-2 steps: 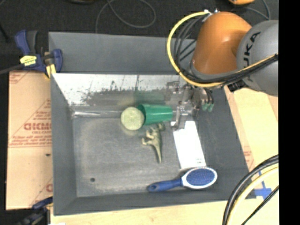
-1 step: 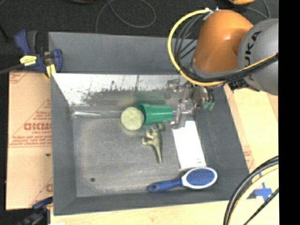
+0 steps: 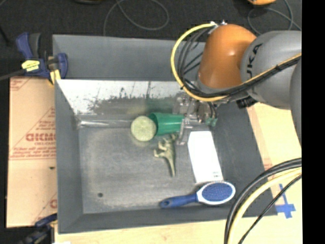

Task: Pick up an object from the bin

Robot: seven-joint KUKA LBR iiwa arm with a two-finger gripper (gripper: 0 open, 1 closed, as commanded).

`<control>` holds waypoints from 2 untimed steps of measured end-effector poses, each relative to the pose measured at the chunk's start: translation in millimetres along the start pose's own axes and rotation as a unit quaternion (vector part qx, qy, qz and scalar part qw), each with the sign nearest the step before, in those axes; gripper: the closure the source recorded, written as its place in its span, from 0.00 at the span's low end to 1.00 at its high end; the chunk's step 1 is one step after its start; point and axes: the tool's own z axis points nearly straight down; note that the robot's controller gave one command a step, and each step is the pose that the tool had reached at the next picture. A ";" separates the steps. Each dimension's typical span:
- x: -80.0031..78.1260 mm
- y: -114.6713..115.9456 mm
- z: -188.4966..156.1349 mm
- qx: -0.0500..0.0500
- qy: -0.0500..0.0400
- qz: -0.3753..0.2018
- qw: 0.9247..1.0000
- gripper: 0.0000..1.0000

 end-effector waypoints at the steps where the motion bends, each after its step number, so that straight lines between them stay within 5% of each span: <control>1: -18.6 7.6 13.0 0.001 0.001 -0.007 1.000 0.00; 2: -21.6 4.2 34.7 0.000 0.001 0.056 0.998 0.00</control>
Offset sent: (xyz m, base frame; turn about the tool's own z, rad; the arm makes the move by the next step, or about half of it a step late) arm 0.0215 0.0009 -0.0476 0.1738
